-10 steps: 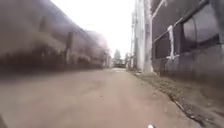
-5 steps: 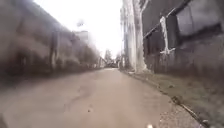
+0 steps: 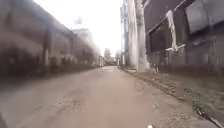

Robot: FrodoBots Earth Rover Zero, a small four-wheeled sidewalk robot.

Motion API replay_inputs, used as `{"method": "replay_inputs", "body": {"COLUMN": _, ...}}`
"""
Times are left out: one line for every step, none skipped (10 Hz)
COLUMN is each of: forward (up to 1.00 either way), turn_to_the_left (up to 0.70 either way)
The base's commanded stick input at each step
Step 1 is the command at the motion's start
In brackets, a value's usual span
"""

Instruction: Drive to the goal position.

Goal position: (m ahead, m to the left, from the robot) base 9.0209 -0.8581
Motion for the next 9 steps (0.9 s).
{"method": "replay_inputs", "body": {"forward": 1.0, "turn_to_the_left": 0.0}}
{"method": "replay_inputs", "body": {"forward": 1.0, "turn_to_the_left": 0.0}}
{"method": "replay_inputs", "body": {"forward": 1.0, "turn_to_the_left": 0.0}}
{"method": "replay_inputs", "body": {"forward": 1.0, "turn_to_the_left": 0.0}}
{"method": "replay_inputs", "body": {"forward": 1.0, "turn_to_the_left": 0.0}}
{"method": "replay_inputs", "body": {"forward": 1.0, "turn_to_the_left": -0.21}}
{"method": "replay_inputs", "body": {"forward": 1.0, "turn_to_the_left": -0.04}}
{"method": "replay_inputs", "body": {"forward": 1.0, "turn_to_the_left": 0.0}}
{"method": "replay_inputs", "body": {"forward": 1.0, "turn_to_the_left": 0.0}}
